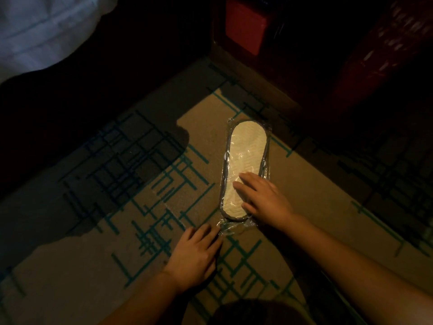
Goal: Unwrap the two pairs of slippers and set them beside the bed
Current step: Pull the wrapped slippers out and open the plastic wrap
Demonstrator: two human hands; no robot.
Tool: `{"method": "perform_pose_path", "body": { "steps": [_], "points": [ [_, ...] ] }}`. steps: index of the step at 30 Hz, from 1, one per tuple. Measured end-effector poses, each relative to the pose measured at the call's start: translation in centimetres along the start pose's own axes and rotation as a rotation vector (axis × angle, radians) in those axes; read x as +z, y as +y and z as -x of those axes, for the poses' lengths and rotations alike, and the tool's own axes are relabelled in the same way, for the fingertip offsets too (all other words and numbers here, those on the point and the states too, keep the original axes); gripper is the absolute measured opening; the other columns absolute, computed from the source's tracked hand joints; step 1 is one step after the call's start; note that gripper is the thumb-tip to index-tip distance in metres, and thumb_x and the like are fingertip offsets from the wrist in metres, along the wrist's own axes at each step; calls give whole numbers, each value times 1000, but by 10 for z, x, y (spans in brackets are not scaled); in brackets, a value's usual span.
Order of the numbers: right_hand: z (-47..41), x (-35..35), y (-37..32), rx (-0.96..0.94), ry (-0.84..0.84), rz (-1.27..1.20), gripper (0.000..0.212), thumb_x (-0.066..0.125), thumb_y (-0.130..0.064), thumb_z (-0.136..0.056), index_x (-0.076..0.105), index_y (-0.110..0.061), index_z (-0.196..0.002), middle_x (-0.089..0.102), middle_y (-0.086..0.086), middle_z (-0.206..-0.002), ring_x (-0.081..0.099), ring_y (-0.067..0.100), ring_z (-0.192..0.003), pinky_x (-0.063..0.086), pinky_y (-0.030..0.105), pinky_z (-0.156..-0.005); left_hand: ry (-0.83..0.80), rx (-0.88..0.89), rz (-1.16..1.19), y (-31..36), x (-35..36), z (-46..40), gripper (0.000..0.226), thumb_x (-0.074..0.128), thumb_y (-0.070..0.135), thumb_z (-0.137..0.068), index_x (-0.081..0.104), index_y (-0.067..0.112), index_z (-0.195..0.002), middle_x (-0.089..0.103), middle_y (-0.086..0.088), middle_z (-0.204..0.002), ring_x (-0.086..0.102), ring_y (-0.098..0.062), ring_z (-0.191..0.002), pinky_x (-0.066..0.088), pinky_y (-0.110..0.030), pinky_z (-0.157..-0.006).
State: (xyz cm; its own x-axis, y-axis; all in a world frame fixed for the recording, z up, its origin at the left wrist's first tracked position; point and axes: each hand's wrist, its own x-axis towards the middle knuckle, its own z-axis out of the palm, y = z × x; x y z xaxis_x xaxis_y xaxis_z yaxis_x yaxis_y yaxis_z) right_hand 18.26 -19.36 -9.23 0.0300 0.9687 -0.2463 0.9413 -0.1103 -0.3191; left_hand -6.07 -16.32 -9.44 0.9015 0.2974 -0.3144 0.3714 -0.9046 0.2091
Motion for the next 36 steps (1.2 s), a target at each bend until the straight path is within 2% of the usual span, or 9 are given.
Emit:
{"method": "perform_pose_path", "body": {
  "steps": [3,9,12,15,20,24,27,30,36],
  "points": [
    [18,3,-2,31,43,10,71,53,-37,-87,13,-33,-145,-2,-4,-155,-4,15,-143,-1,39,-112,15,-15,22,0,3,11,52,49,49,-71,56,32,-119,57,6,-134,50,-16,-124,53,-40,-88],
    [83,34,-10,-155,159,81,36,53,-34,-84,58,-26,-118,57,4,-133,37,18,-127,27,44,-107,262,-28,130,-7,-13,-5,57,47,36,-79,40,26,-134,42,-6,-145,29,-19,-134,35,-45,-102],
    [112,51,-4,-164,100,50,31,48,-31,-85,65,-24,-110,67,-1,-119,52,14,-118,31,36,-109,125,-20,56,-17,-26,-39,62,34,40,-84,19,32,-144,18,-6,-156,7,-25,-144,18,-53,-111],
    [124,49,4,-82,102,56,31,46,-30,-84,68,-24,-105,70,-4,-112,60,13,-111,25,36,-106,-193,9,44,-26,-43,-68,59,28,39,-91,4,37,-145,-6,-3,-159,-5,-24,-146,2,-55,-118],
    [109,26,10,227,205,-4,28,42,-34,-84,67,-26,-92,70,-7,-92,65,14,-94,21,38,-102,-133,-42,64,-11,-41,-71,65,26,45,-80,16,35,-144,14,-11,-155,19,-30,-140,26,-52,-112],
    [93,11,-18,479,373,-360,23,50,-30,-87,68,-19,-97,63,-8,-84,57,13,-84,38,24,-78,150,-222,456,16,-37,-51,63,43,36,-88,15,33,-144,21,-3,-151,28,-18,-135,33,-37,-110],
    [77,10,-42,862,280,-1045,20,55,-10,-90,65,-11,-107,61,-10,-80,60,11,-77,45,14,-61,459,-699,1034,29,-30,-53,45,50,19,-89,41,17,-133,51,-1,-128,49,-13,-113,41,-29,-99],
    [60,16,-45,1080,214,-1456,28,51,1,-89,57,2,-116,61,6,-77,57,14,-68,52,13,-52,440,-1104,1471,25,-26,-69,28,47,22,-88,58,10,-111,66,-9,-99,61,-24,-94,49,-43,-95],
    [38,8,-45,1187,206,-1604,22,55,-2,-89,56,-4,-111,60,7,-74,56,12,-61,52,13,-44,272,-1051,1686,23,-45,-90,17,56,18,-88,58,14,-72,61,-5,-71,57,-16,-68,48,-26,-64]
  ]
}}
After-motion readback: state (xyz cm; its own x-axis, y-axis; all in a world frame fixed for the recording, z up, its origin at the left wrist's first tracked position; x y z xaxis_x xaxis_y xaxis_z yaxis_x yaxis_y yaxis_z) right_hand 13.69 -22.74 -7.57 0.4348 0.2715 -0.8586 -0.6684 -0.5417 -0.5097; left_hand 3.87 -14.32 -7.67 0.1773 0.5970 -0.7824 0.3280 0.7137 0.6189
